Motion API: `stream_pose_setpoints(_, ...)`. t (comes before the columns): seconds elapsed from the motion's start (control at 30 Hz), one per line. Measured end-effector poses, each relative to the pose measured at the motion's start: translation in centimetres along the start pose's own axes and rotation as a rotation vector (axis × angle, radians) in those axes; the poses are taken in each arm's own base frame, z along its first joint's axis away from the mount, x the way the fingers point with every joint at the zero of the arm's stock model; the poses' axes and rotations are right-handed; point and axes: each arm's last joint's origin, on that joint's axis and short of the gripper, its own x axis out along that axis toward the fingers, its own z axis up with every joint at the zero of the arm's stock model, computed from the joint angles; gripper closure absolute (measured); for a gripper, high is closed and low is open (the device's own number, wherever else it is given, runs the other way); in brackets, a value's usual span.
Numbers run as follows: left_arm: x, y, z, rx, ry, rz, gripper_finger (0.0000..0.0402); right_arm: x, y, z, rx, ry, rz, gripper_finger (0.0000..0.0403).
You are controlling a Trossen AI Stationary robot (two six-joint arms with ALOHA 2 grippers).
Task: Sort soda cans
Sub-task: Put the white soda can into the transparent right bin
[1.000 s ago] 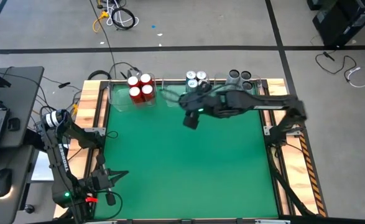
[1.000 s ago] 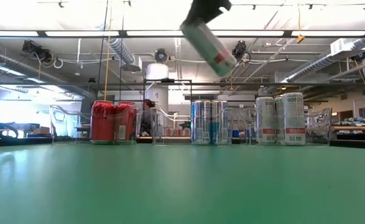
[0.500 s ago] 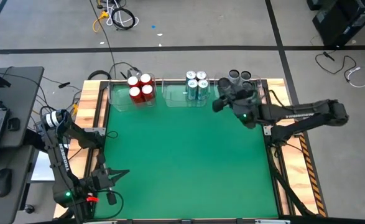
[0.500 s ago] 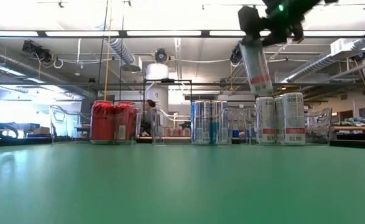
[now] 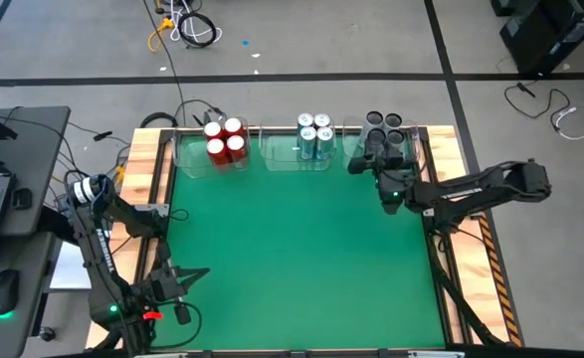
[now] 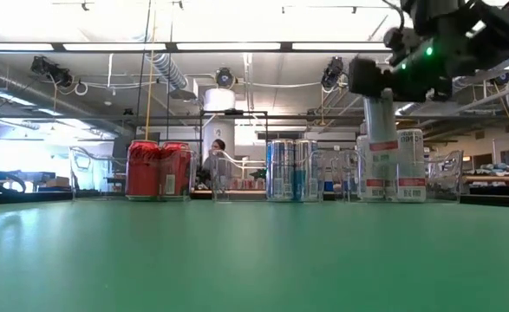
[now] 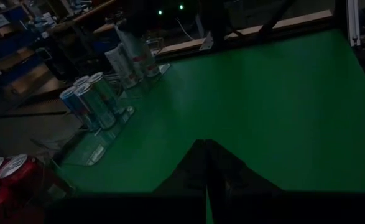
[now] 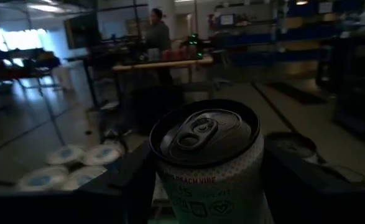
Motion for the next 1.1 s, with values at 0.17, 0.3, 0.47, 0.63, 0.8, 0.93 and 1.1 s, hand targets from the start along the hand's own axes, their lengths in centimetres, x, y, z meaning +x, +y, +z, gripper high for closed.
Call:
stream_pose_setpoints(0.17, 0.0, 0.0, 0.0, -0.001, 0.000, 0.000, 0.0401, 0.9, -0.4, -1.8, 0.026, 0.011, -0.049, 0.0172)
stream_pose_setpoints(0.3, 0.0, 0.0, 0.0, -0.001, 0.000, 0.000, 0.0401, 1.6, -0.6, -3.2, 0.053, 0.021, -0.080, 0.0172)
stream_pose_setpoints(0.47, 0.0, 0.0, 0.0, -0.001, 0.000, 0.000, 0.0401, 2.3, -0.5, -4.6, 0.079, 0.030, -0.111, 0.0172)
stream_pose_setpoints(0.63, 0.0, 0.0, 0.0, -0.002, 0.000, -0.001, 0.0401, 2.7, -0.5, -6.0, 0.094, 0.043, -0.125, 0.0172)
stream_pose_setpoints(0.8, 0.0, 0.0, 0.0, -0.003, 0.000, -0.001, 0.0401, 3.3, -0.4, -6.7, 0.122, 0.048, -0.137, 0.0161)
stream_pose_setpoints(0.93, 0.0, 0.0, 0.0, -0.004, 0.000, -0.001, 0.0401, 3.6, -0.3, -6.7, 0.120, 0.048, -0.131, 0.0158)
stream_pose_setpoints(1.1, 0.0, -0.1, 0.0, -0.008, 0.000, -0.002, 0.0401, 3.6, 0.0, -6.3, 0.049, 0.051, -0.094, 0.0139)
